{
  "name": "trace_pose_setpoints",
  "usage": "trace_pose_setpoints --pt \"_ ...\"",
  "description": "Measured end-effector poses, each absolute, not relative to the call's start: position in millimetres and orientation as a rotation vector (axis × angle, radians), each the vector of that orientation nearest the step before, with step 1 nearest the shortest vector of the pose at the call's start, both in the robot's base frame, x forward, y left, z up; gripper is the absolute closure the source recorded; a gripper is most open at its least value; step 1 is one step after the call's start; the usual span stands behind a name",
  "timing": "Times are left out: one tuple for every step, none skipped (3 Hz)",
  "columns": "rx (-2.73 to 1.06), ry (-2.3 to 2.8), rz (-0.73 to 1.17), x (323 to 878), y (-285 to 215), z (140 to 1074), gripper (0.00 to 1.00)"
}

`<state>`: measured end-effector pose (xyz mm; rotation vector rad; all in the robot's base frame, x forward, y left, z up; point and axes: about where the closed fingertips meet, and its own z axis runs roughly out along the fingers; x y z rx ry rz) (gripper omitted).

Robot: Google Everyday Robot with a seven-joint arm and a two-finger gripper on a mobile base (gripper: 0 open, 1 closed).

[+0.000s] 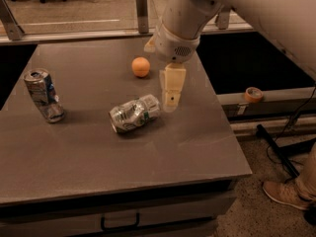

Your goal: Knock 7up can over

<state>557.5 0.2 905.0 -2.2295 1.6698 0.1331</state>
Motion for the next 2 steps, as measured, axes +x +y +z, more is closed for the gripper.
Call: trace_pose_setpoints --pt "-2.091 1.706 0.037 580.1 -28.4 942.0 0.0" --pt "-2.079 1.703 0.029 582.5 -29.4 947.2 0.0"
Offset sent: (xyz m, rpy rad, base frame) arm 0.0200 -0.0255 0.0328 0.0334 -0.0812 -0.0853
